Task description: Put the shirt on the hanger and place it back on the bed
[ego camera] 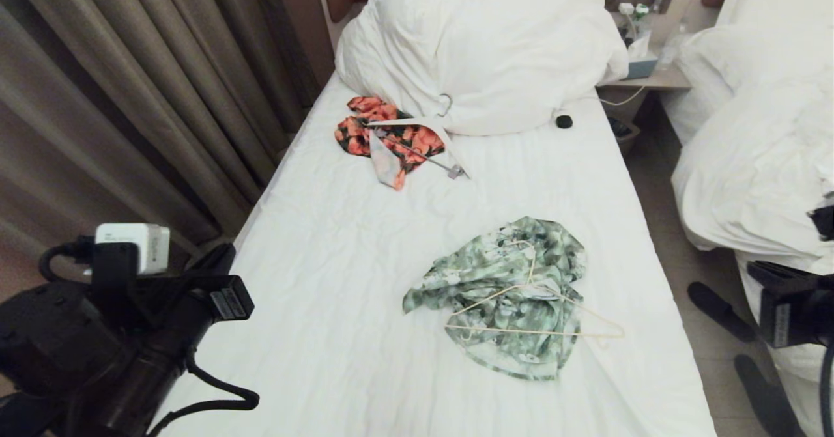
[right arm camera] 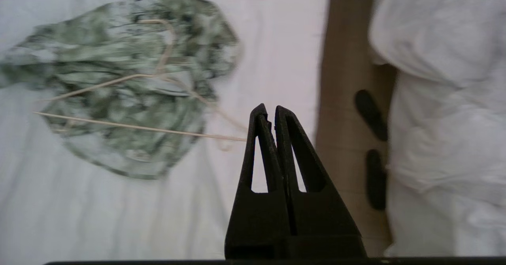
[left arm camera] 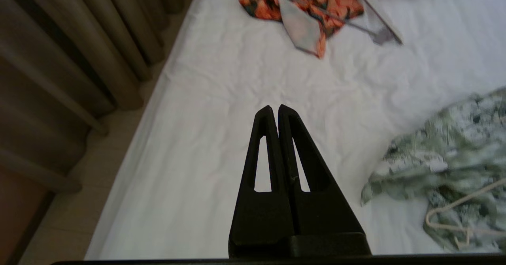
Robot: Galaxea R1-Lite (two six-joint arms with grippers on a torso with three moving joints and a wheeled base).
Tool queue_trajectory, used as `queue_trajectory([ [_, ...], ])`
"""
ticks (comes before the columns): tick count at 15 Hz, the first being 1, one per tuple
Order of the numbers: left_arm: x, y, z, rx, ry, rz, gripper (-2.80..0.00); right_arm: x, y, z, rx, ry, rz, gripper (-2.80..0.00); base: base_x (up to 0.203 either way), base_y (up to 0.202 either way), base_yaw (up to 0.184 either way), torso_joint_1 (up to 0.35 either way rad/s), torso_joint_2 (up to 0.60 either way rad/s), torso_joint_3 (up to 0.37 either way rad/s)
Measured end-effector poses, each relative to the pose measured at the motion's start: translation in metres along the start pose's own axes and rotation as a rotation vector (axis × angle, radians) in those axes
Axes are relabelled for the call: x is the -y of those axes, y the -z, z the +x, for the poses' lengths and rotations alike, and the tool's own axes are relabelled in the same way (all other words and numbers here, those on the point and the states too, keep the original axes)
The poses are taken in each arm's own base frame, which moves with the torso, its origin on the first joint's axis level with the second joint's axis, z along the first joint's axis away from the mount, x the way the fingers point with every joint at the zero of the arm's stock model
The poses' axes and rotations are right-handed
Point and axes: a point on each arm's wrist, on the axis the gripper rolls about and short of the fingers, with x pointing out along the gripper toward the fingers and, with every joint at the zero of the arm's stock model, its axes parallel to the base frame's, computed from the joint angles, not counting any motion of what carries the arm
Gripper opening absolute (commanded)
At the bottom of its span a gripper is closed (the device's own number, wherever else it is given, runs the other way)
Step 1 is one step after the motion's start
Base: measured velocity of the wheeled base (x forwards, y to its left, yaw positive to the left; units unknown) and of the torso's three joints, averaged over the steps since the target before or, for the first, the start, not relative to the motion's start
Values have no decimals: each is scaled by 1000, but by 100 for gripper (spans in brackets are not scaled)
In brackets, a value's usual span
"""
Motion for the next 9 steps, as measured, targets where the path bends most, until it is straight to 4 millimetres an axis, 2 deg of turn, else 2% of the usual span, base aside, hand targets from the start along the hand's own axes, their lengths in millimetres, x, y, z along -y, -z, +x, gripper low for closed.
queue_trajectory([
  [4,-21,-25,-27,98,-150,20,-280,38,27,-55,116,49,-11,-280,0,0,0,0,0,0],
  [6,-32,-31,-45,113,-234,62,-280,46,42,-77,135,66,-7,-280,0,0,0,0,0,0],
  [9,-54,-37,-68,114,-378,110,-280,50,60,-99,160,89,13,-280,0,0,0,0,0,0],
])
